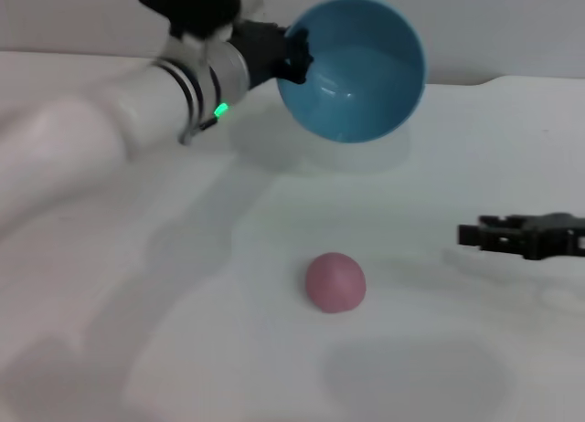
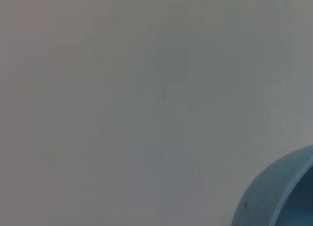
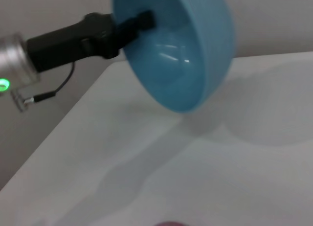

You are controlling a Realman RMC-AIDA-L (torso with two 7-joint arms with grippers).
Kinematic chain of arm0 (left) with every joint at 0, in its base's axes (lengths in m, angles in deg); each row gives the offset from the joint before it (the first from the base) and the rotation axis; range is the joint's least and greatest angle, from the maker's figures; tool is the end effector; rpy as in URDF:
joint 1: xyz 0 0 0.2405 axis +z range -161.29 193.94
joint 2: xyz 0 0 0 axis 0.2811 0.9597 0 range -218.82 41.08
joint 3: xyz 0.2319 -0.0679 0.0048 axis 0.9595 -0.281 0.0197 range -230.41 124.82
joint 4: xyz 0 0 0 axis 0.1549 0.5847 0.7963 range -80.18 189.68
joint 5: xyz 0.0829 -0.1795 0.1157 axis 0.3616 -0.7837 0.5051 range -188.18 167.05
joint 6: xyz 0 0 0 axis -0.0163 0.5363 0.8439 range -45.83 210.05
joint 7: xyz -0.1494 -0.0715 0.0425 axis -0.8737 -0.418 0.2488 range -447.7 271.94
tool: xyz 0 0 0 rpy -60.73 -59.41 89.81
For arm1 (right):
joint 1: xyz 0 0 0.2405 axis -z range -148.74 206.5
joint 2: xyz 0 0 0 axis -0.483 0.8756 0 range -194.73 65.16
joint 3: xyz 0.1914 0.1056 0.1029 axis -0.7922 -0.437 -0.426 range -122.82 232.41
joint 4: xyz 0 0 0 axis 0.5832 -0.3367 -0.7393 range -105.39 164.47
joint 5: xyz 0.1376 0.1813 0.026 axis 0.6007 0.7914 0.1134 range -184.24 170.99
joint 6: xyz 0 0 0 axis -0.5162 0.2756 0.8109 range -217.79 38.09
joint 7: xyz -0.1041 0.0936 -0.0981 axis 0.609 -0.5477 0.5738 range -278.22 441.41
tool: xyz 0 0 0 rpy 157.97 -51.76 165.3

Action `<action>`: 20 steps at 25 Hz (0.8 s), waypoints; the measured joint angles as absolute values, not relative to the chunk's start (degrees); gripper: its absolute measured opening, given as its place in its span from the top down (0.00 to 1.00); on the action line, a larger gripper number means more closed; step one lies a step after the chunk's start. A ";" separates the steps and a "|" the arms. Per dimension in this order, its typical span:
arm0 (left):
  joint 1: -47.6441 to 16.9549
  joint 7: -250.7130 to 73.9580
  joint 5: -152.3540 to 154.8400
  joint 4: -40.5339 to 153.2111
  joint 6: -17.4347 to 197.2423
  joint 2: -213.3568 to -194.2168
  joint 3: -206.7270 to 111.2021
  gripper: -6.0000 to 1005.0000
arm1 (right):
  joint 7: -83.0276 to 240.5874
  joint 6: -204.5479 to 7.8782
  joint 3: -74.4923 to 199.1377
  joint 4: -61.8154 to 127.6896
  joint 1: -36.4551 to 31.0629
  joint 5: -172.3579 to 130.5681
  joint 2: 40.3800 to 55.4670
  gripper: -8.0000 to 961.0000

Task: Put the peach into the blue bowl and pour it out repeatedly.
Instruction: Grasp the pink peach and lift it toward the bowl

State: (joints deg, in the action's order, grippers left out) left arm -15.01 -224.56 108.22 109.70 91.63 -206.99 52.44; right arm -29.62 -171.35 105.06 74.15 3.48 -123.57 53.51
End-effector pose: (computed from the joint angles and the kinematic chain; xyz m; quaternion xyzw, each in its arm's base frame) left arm -0.1631 0.4507 -0.0811 -0.8604 -0.2420 -0.1340 0.4281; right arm 0.2811 0.3458 -0.0176 -0.8724 0.4445 0.1662 0.1173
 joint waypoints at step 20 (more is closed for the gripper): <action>-17.73 -231.58 125.73 110.99 148.50 -203.23 7.30 0.99 | -27.87 -160.07 131.41 67.83 -10.08 -122.75 54.60 0.38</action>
State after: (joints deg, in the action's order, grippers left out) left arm -17.73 -231.58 125.73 110.99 148.50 -203.23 7.30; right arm -27.87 -160.07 131.41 67.83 -10.08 -122.75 54.60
